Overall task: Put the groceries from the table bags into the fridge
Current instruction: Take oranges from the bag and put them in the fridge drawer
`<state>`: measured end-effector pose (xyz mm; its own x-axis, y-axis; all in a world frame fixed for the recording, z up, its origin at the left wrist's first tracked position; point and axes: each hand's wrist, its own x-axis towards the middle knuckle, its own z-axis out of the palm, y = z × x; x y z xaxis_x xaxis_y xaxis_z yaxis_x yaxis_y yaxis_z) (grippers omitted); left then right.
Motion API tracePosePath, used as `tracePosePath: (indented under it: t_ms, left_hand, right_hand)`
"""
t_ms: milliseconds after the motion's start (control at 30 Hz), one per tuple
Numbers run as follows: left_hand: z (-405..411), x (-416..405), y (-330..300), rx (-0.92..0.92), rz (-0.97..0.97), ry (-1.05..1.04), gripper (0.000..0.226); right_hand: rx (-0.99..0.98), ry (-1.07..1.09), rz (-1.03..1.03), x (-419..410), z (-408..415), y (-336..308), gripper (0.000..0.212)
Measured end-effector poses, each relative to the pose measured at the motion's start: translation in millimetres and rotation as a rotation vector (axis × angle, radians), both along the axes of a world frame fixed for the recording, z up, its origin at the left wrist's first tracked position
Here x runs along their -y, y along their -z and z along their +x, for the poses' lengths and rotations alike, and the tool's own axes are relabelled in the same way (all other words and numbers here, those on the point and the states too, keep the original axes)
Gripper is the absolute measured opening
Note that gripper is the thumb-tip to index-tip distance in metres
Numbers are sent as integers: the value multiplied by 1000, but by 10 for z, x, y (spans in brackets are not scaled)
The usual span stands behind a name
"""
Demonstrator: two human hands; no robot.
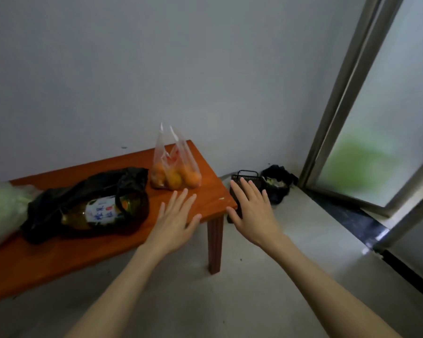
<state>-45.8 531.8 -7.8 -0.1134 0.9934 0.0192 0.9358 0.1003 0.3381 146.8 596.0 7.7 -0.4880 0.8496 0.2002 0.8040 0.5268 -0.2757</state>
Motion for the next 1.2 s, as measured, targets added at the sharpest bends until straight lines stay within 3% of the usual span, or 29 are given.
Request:
tracePosePath:
  t_ms: [500,733,933,1067,1200]
  left_hand:
    - [-1439,-1325,363,75,-132,-106,49]
    - [-2196,-2222,512,-30,-98,54,50]
    - [-2459,-2798,631,-206,-165,253,55]
    - [-2587,-2906,846,-368,-200,303,59]
    - [-2592,-2876,1010,-302,-122,230,52]
  right_hand:
    - [90,-259,-57,-1549,-1478,243,58]
    - [-21,-255,-40,-2253,-2442,408,52]
    - [157,-298,-18,-2638,-2771,720,52]
    - [409,-166,-82,-2775,-2789,778,53]
    - [426,-69,-148,-2863,-2709,938,57]
